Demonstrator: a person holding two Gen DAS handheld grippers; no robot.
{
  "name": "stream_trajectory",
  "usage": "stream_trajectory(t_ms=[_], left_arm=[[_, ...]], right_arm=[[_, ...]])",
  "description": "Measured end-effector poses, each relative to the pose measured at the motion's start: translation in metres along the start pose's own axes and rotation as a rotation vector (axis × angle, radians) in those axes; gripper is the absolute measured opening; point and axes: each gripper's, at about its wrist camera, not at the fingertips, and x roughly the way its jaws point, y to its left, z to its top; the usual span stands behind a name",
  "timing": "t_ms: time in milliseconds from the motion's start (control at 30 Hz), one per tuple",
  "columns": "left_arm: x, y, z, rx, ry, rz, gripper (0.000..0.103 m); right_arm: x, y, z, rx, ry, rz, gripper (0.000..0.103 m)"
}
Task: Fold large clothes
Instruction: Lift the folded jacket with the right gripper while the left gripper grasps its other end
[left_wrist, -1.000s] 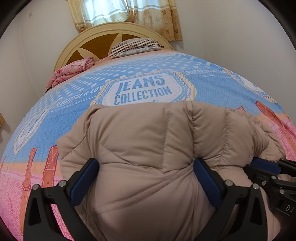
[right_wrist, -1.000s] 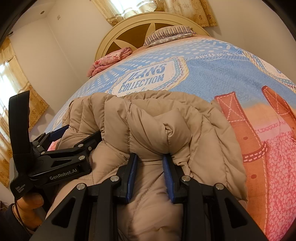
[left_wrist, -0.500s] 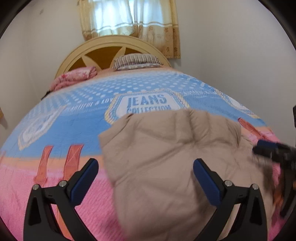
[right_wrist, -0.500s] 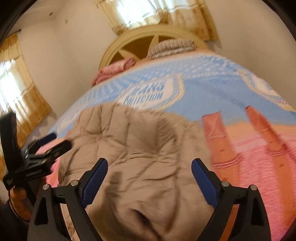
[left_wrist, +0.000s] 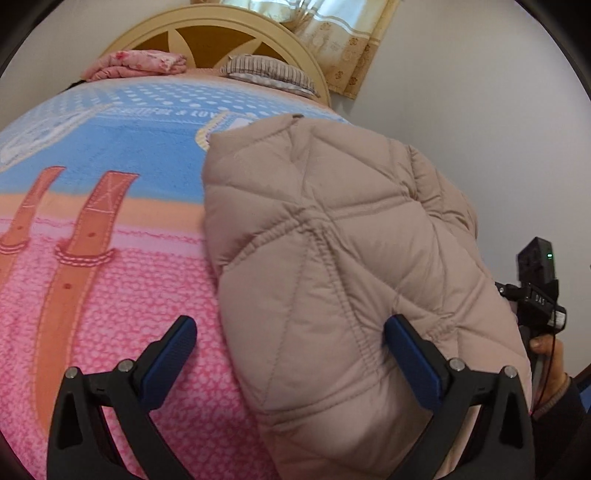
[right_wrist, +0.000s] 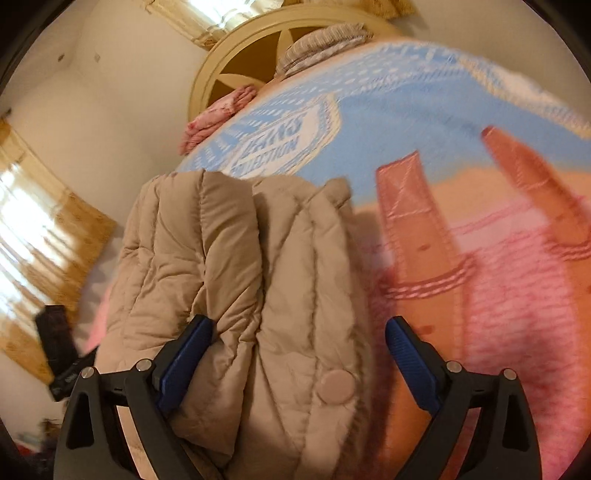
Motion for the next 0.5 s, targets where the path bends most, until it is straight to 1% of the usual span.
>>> stream_trajectory(t_ms=[33,100,167,200,233,267,300,333,367,400,433,467,500], left_arm=[[0.0,0.003,0.002,0.004,-0.002,-0.008,0.103],[0.001,0.005,0.0,0.007,-0.009,-0.022,0.103],[0.002,0.007,-0.002,-0.008,-0.011,-0.039,0.103],[0.004,0.008,-0.003,-0.014,-0.014,-0.051,0.103],[0.002,0.008,-0.003,-0.013,-0.014,-0.057,0.103],[0.002,0.007,-0.003,-0.006,-0.011,-0.058,0.103],[0.001,0.003,-0.003,0.01,-0.016,-0.059,0.103],[0.0,-0.002,-0.003,0.026,-0.018,-0.064,0.098],[-0.001,-0.011,-0.005,0.058,-0.024,-0.07,0.094],[-0.004,-0.019,-0.006,0.087,-0.034,-0.065,0.085],[-0.007,-0.026,-0.008,0.105,-0.037,-0.06,0.076],[-0.012,-0.034,-0.009,0.135,-0.044,-0.048,0.072],[-0.017,-0.041,-0.009,0.167,-0.055,-0.027,0.063]], right_arm=[[0.004,-0.004,0.0,0.014,0.007,0.038,0.095],[0.007,-0.006,0.0,0.011,0.002,0.079,0.095],[0.01,-0.005,0.0,0.006,0.007,0.105,0.095],[0.014,-0.003,0.0,0.002,0.016,0.101,0.093],[0.017,-0.001,0.0,-0.002,0.035,0.12,0.089],[0.022,0.001,0.0,0.003,0.061,0.156,0.077],[0.026,-0.001,0.002,0.016,0.072,0.166,0.072],[0.03,0.0,0.001,0.025,0.088,0.18,0.069],[0.03,0.001,0.0,0.03,0.09,0.207,0.058],[0.03,0.001,-0.001,0.04,0.087,0.231,0.047],[0.027,0.002,-0.003,0.047,0.071,0.251,0.043],[0.025,0.003,-0.005,0.042,0.06,0.253,0.037],[0.02,0.006,-0.007,0.035,0.037,0.253,0.034]])
